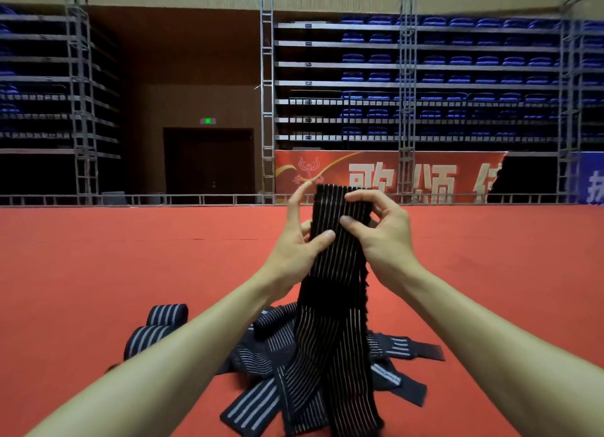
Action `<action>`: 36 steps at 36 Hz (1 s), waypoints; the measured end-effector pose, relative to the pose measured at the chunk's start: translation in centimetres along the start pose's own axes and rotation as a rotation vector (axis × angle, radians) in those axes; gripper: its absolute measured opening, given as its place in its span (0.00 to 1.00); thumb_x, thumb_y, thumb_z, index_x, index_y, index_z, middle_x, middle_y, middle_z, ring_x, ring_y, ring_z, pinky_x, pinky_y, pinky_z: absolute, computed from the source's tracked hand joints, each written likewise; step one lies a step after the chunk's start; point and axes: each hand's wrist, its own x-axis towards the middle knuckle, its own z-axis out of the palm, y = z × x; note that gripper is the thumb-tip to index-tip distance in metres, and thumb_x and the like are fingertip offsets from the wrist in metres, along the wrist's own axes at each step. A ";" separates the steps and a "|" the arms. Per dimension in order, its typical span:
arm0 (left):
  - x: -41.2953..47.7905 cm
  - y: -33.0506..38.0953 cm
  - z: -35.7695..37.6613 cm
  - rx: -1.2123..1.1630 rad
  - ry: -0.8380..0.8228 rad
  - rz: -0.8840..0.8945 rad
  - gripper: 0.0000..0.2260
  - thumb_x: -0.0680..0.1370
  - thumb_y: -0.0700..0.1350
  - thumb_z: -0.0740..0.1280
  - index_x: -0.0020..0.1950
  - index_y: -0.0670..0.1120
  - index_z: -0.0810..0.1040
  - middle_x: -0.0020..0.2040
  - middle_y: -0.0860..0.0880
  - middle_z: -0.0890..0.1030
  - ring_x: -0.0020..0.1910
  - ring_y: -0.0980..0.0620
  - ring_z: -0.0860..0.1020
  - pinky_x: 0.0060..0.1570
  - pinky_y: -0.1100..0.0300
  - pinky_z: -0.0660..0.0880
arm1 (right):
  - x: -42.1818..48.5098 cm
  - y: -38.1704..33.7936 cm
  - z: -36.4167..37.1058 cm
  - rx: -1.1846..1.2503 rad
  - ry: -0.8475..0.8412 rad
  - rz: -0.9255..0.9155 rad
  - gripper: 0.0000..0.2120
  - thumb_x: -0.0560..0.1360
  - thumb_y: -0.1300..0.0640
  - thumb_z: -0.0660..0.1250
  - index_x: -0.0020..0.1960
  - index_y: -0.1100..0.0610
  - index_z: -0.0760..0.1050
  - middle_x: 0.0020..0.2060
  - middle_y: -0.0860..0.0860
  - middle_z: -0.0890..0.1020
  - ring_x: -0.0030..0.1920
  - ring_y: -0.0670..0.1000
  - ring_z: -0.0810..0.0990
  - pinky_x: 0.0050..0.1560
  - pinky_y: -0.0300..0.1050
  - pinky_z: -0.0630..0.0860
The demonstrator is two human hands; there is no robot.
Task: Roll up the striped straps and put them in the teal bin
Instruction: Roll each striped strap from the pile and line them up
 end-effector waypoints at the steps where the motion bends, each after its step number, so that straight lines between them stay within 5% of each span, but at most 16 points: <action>1: -0.4 -0.4 0.1 0.058 -0.025 0.010 0.37 0.81 0.32 0.63 0.73 0.69 0.54 0.55 0.39 0.81 0.46 0.46 0.84 0.45 0.50 0.82 | 0.3 -0.1 0.1 0.017 0.025 0.008 0.17 0.72 0.73 0.71 0.47 0.50 0.79 0.47 0.45 0.83 0.50 0.48 0.83 0.50 0.52 0.83; 4: -1.5 -1.7 0.5 0.160 -0.064 0.046 0.41 0.79 0.29 0.63 0.72 0.70 0.50 0.61 0.42 0.79 0.48 0.49 0.84 0.50 0.54 0.81 | 1.0 -0.5 0.3 0.049 0.069 0.026 0.18 0.72 0.74 0.70 0.47 0.50 0.79 0.47 0.47 0.83 0.48 0.44 0.83 0.48 0.46 0.82; 7: -1.9 -3.0 0.8 0.176 -0.025 0.054 0.45 0.78 0.28 0.62 0.71 0.76 0.50 0.67 0.39 0.75 0.55 0.45 0.83 0.58 0.45 0.79 | 1.2 -0.7 0.5 0.056 0.048 0.077 0.19 0.71 0.75 0.68 0.48 0.51 0.80 0.45 0.47 0.82 0.44 0.41 0.82 0.46 0.47 0.83; 14: -1.7 -3.6 1.2 0.190 0.076 0.053 0.44 0.78 0.29 0.62 0.71 0.75 0.50 0.70 0.43 0.73 0.60 0.49 0.80 0.60 0.47 0.78 | 1.6 0.2 0.5 -0.052 -0.050 0.183 0.21 0.71 0.75 0.70 0.58 0.55 0.79 0.51 0.48 0.81 0.55 0.49 0.81 0.52 0.50 0.83; 19: -2.2 -5.1 1.3 0.199 -0.033 0.000 0.45 0.75 0.34 0.68 0.74 0.74 0.51 0.75 0.48 0.66 0.70 0.48 0.73 0.68 0.42 0.72 | 2.3 0.2 0.6 0.063 0.066 0.234 0.25 0.70 0.79 0.65 0.57 0.54 0.80 0.48 0.51 0.81 0.48 0.49 0.82 0.39 0.39 0.81; 27: -2.5 -7.4 0.7 0.273 -0.092 -0.040 0.44 0.71 0.41 0.71 0.76 0.71 0.52 0.78 0.49 0.64 0.75 0.41 0.65 0.73 0.36 0.62 | 3.4 -0.2 0.1 0.152 0.140 0.245 0.28 0.69 0.81 0.60 0.53 0.52 0.81 0.48 0.54 0.82 0.47 0.53 0.82 0.48 0.57 0.83; 31: -2.4 -7.7 0.5 0.305 -0.082 -0.032 0.43 0.71 0.45 0.74 0.76 0.70 0.53 0.77 0.49 0.66 0.74 0.42 0.67 0.73 0.37 0.63 | 3.6 -0.3 -0.1 0.173 0.156 0.262 0.28 0.69 0.81 0.59 0.54 0.53 0.81 0.47 0.54 0.81 0.45 0.52 0.82 0.49 0.60 0.82; 36: -3.0 -7.5 0.2 0.354 -0.110 0.013 0.43 0.74 0.44 0.75 0.77 0.68 0.52 0.80 0.58 0.56 0.78 0.51 0.60 0.77 0.42 0.57 | 3.7 -0.3 -0.1 0.230 0.178 0.283 0.27 0.69 0.81 0.58 0.52 0.54 0.81 0.46 0.55 0.81 0.43 0.51 0.82 0.44 0.54 0.84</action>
